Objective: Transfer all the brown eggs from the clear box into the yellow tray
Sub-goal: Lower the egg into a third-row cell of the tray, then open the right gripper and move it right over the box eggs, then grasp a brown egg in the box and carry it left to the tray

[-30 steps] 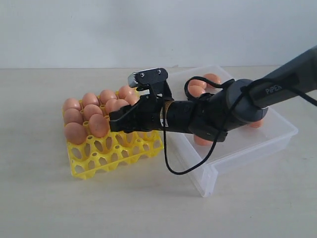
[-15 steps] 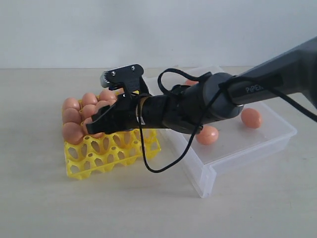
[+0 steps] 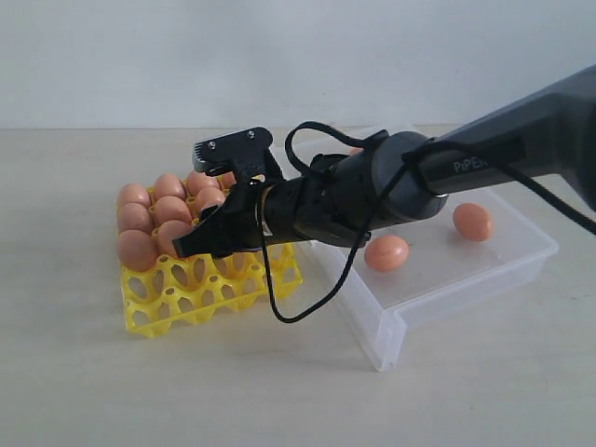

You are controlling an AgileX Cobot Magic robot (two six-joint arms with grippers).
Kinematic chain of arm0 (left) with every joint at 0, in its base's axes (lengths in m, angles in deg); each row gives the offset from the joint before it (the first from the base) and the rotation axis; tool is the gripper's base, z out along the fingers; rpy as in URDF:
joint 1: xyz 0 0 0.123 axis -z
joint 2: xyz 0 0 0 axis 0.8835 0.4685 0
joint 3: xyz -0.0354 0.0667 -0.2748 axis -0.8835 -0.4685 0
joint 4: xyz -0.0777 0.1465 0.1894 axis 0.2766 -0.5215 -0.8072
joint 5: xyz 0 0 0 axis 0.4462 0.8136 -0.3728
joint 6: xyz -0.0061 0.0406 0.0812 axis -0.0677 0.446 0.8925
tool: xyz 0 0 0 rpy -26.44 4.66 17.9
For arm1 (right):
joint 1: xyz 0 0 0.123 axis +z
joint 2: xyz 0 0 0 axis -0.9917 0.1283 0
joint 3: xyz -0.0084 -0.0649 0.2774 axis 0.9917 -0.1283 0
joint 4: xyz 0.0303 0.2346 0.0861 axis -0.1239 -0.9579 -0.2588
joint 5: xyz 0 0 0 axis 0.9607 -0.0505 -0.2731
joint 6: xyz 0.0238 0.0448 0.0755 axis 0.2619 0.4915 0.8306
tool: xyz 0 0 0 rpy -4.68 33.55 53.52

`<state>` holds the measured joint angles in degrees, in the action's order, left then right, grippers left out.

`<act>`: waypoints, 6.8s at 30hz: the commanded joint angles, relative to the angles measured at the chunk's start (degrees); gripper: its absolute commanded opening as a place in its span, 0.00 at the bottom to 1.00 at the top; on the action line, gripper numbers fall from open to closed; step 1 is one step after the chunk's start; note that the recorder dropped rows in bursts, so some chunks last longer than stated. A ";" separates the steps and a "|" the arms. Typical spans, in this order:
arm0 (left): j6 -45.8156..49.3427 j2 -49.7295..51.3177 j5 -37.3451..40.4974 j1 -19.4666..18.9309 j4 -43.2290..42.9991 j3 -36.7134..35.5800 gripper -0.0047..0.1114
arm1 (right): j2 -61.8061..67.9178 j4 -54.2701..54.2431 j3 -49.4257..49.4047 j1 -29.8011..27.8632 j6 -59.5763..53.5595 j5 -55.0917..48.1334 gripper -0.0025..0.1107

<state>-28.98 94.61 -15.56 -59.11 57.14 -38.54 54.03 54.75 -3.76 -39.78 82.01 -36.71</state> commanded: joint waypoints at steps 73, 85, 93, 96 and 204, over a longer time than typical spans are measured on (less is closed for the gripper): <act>0.30 0.18 -0.67 0.38 0.30 -0.22 0.07 | -7.01 0.78 1.59 5.12 -2.85 -12.83 0.02; 0.30 0.18 -0.67 0.38 0.30 -0.22 0.07 | -17.57 -40.38 7.47 -23.24 -54.76 -73.66 0.06; 0.30 0.18 -0.67 0.38 0.30 -0.22 0.07 | -12.58 -37.26 9.20 -27.48 -58.57 -70.08 0.46; 0.30 0.18 -0.67 0.38 0.30 -0.22 0.07 | -8.95 -34.37 12.68 -27.48 -57.82 -72.37 0.48; 0.30 0.18 -0.67 0.38 0.30 -0.22 0.07 | 4.81 -0.64 -11.66 -12.89 -17.26 39.51 0.02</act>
<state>-28.98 94.61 -15.56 -59.11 57.14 -38.54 58.71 54.88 -15.63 -52.89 66.73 6.17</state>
